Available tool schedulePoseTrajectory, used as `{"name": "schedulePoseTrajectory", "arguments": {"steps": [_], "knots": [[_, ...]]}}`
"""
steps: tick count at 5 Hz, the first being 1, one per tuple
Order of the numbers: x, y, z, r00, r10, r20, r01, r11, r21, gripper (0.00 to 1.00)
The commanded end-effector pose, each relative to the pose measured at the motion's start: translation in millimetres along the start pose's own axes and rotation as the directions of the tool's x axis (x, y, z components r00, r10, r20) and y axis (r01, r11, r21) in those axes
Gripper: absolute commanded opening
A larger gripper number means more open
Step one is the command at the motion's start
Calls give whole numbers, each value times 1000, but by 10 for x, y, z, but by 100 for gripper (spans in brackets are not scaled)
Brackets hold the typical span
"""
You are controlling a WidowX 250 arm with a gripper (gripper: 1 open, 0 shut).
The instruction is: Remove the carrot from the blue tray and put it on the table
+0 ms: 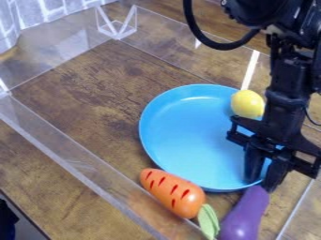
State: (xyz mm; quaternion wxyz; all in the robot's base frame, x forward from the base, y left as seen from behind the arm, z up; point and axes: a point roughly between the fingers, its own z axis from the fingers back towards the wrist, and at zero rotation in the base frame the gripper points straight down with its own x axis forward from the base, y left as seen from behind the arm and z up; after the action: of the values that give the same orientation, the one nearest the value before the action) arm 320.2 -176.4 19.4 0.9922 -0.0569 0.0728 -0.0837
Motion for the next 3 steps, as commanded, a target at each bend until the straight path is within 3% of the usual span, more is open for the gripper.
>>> {"name": "schedulePoseTrajectory", "arguments": {"steps": [1, 3], "knots": [[-2, 33, -72, 1000, -1, -22, 1, 1000, -10, 0], [16, 45, -70, 999, -28, -24, 27, 999, -29, 0]]}}
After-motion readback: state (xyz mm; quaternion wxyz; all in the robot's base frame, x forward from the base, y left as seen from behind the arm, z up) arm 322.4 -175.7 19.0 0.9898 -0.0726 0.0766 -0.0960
